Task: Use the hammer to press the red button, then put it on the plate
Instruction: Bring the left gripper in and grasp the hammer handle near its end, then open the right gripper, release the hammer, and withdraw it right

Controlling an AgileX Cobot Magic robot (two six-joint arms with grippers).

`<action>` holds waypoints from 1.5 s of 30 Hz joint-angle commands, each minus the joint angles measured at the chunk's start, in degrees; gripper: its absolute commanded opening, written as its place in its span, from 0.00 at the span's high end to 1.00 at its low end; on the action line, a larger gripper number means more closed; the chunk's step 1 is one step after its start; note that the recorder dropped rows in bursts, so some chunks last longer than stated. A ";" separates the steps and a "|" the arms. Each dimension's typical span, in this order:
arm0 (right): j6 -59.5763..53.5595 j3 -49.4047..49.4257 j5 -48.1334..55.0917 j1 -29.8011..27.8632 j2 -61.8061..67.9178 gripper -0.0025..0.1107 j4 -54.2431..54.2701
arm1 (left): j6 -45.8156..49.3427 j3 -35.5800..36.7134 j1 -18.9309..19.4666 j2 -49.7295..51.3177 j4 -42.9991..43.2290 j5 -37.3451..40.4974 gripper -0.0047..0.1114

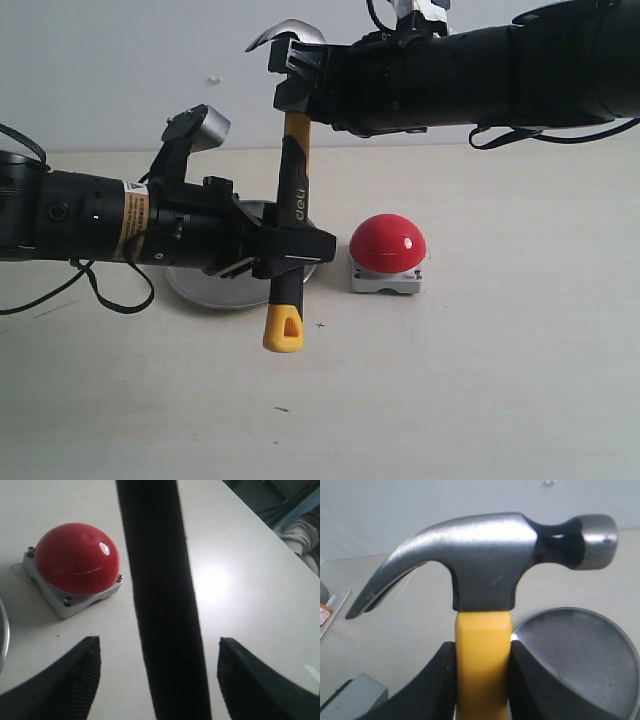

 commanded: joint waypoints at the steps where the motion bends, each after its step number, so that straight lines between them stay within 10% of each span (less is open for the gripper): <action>1: -0.63 -1.02 0.74 0.09 -0.76 0.98 1.04 | 0.23 -0.36 -0.47 0.87 0.61 0.14 0.40; 15: -0.64 -1.02 1.93 0.09 -0.76 0.98 1.04 | 0.80 -0.36 -0.47 3.78 -2.19 0.15 0.42; 27: -0.74 -1.02 2.04 0.09 -0.76 0.98 1.04 | 0.80 -0.49 -0.47 3.78 -2.22 -2.42 0.94; 31: -0.74 -1.02 2.04 0.09 -0.76 0.98 1.04 | 0.95 -0.49 -0.47 3.78 -2.22 -2.42 0.96; 45: 3.06 -0.07 0.46 0.09 -0.76 0.58 -2.94 | 0.61 -0.75 -0.35 3.78 -2.24 -2.42 0.96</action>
